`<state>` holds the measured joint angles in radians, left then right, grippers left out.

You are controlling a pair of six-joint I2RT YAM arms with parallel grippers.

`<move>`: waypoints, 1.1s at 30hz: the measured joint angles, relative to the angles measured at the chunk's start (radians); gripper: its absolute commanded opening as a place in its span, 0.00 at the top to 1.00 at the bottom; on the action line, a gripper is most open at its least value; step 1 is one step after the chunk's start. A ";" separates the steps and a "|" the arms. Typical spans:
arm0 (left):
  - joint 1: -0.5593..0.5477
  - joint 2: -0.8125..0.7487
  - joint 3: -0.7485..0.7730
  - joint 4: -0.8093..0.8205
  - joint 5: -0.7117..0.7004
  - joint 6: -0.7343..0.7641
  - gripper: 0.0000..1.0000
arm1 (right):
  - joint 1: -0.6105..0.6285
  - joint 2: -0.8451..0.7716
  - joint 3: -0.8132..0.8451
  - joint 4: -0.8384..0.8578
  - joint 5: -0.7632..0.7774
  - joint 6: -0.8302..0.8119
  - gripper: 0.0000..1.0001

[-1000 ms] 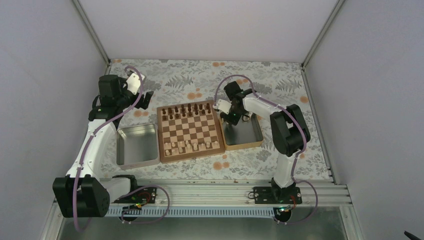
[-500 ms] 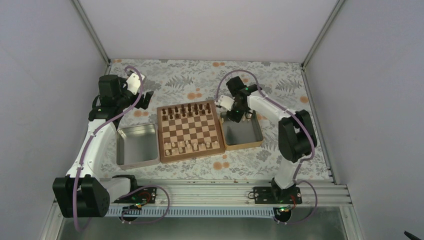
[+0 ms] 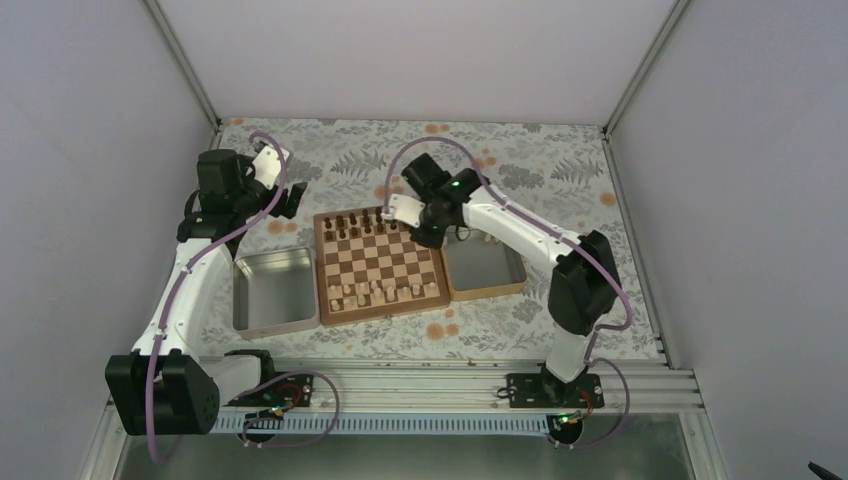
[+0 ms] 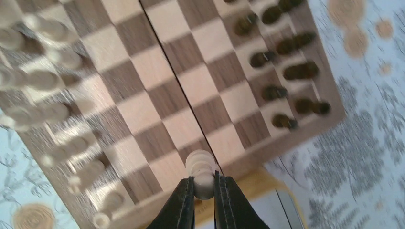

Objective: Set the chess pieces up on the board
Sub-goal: Place the chess piece on the chessboard.

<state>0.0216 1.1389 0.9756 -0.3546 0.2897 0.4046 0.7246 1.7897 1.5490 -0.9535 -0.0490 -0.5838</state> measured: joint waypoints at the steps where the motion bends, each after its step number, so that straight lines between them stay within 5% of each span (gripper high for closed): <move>1: 0.000 0.000 0.000 0.000 0.000 0.000 0.00 | 0.023 0.018 0.019 -0.001 -0.008 0.003 0.92; 33: 0.000 -0.001 0.000 0.000 0.000 0.000 0.00 | 0.232 0.224 0.063 -0.021 -0.055 0.010 0.92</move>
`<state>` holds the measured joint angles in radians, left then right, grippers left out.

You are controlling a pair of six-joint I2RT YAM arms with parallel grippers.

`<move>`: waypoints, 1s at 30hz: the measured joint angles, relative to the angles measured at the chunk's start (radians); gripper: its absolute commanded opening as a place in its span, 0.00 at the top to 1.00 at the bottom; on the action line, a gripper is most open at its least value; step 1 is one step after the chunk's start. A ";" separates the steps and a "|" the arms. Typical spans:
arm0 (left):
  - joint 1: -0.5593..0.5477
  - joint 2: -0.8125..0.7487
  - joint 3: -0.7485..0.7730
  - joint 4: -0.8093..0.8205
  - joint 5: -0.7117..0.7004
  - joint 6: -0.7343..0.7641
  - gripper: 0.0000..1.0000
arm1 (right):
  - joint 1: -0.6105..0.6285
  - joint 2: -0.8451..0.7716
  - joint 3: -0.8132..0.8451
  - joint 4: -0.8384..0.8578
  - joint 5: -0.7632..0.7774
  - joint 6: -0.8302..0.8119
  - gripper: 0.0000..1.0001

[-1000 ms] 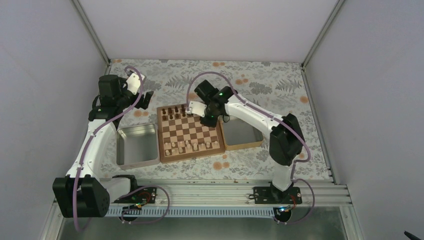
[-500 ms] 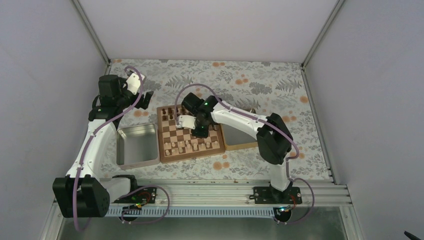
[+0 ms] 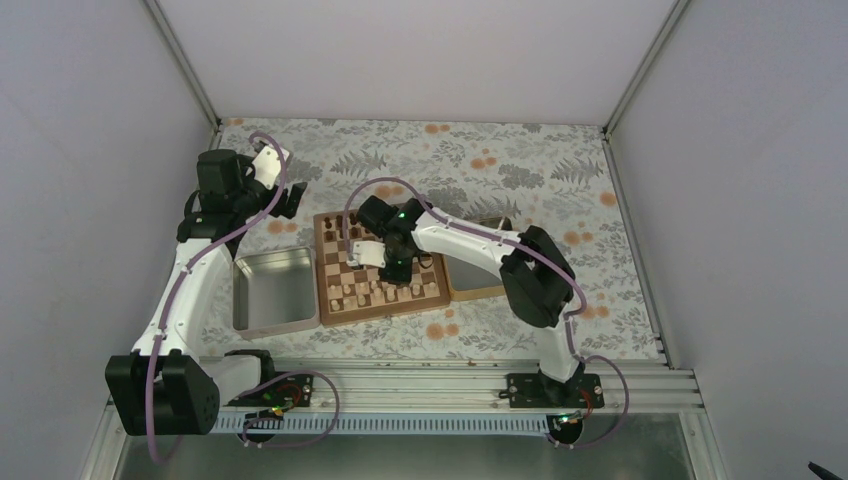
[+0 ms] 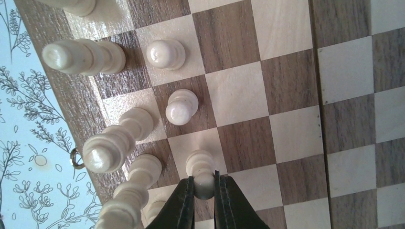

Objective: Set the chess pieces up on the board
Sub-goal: Place the chess piece on the chessboard.

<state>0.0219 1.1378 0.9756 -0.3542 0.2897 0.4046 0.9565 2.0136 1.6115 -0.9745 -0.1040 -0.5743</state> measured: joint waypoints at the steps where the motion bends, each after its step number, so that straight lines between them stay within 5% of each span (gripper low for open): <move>1: 0.000 0.000 0.000 0.000 0.000 0.000 0.00 | 0.000 0.005 0.002 0.000 0.000 0.000 0.92; 13: 0.000 0.000 0.000 0.000 0.000 0.000 0.00 | 0.001 0.024 0.002 0.001 0.002 -0.001 0.87; 20: 0.000 0.000 0.000 0.000 0.000 0.000 0.00 | 0.001 0.024 0.002 0.001 0.004 0.000 0.73; 30: 0.000 0.000 0.000 0.000 0.000 0.000 0.00 | 0.000 0.024 0.002 0.001 0.012 0.001 0.71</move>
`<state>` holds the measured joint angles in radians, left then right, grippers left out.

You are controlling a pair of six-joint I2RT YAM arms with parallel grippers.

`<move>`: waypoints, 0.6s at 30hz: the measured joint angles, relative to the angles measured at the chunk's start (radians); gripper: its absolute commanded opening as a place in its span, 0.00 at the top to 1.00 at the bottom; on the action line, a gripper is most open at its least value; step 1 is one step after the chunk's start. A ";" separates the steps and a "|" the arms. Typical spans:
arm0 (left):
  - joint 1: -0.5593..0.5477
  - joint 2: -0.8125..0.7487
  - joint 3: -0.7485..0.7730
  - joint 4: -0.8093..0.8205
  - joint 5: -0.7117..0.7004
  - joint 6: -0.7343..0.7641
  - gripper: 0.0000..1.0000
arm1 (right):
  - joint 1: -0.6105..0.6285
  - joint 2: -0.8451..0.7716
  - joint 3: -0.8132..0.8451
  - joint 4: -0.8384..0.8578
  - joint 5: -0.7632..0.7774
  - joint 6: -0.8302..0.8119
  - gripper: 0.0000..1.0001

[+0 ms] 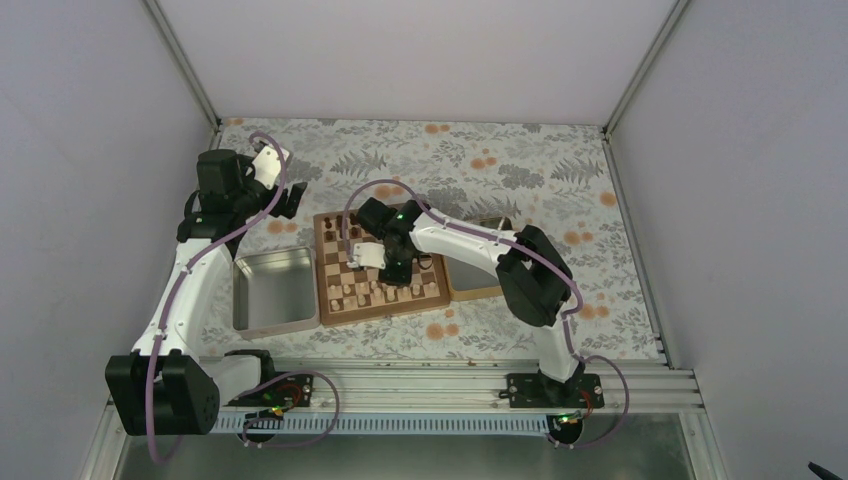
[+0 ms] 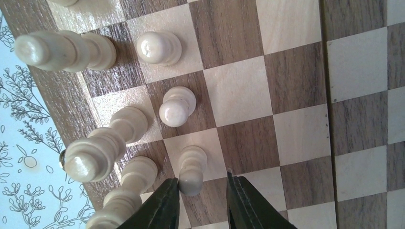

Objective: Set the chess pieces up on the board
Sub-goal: Place the chess piece on the chessboard, then pick up the chess piece from the storage box.

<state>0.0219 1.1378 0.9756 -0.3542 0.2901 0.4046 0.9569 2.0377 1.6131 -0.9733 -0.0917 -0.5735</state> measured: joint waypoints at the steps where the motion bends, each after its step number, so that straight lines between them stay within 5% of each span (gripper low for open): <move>1: 0.000 0.000 0.000 0.000 0.000 0.000 0.00 | -0.001 0.000 -0.001 0.000 0.001 0.000 0.71; 18: 0.000 0.000 0.000 -0.001 0.005 0.000 0.00 | -0.127 -0.175 -0.081 -0.005 0.028 -0.001 0.71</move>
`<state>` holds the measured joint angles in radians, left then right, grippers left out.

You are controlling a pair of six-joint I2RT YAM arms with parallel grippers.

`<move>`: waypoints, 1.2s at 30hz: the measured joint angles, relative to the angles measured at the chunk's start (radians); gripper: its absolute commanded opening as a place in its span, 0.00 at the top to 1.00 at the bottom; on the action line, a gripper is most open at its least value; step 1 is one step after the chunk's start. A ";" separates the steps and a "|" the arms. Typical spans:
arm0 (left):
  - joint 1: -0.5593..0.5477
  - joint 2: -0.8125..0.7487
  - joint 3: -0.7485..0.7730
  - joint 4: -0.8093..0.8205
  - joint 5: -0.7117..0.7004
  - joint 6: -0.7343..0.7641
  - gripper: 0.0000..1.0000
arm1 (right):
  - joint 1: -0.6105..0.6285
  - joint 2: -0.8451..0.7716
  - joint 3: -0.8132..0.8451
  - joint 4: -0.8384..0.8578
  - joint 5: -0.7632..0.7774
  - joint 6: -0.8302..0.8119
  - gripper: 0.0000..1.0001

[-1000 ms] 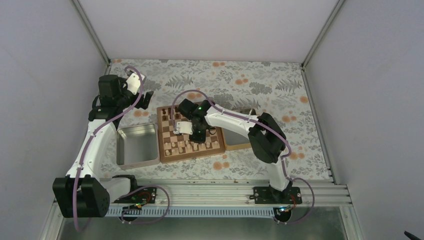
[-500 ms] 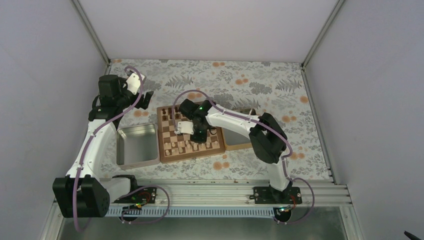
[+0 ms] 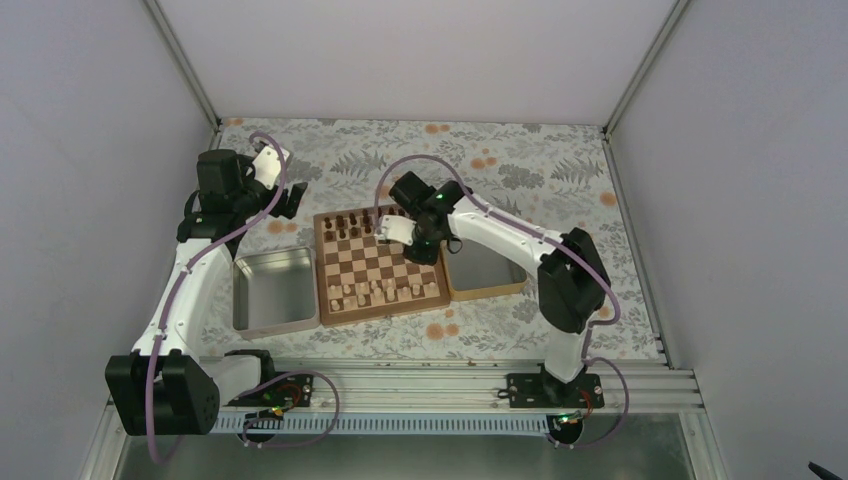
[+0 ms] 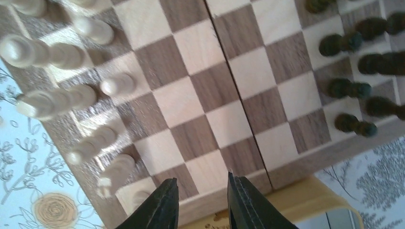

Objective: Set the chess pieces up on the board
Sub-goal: Pick up the chess piece from the storage box.

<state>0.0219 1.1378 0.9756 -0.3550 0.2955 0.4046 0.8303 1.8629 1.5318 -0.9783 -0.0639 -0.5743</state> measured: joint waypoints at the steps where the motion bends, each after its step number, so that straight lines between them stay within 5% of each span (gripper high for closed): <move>1: 0.000 0.000 0.000 0.000 0.001 0.000 0.00 | -0.013 -0.005 -0.003 0.001 0.004 0.000 0.70; 14: 0.000 0.000 0.000 0.000 0.002 0.000 0.00 | -0.301 -0.014 -0.148 0.073 0.061 -0.018 0.67; 36: 0.000 0.010 0.000 -0.001 0.002 0.000 0.00 | -0.388 -0.016 -0.274 0.291 -0.176 -0.155 0.66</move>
<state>0.0223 1.1473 0.9756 -0.3557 0.2977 0.4046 0.4419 1.8465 1.2575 -0.6876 -0.2398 -0.7296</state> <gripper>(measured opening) 0.999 0.335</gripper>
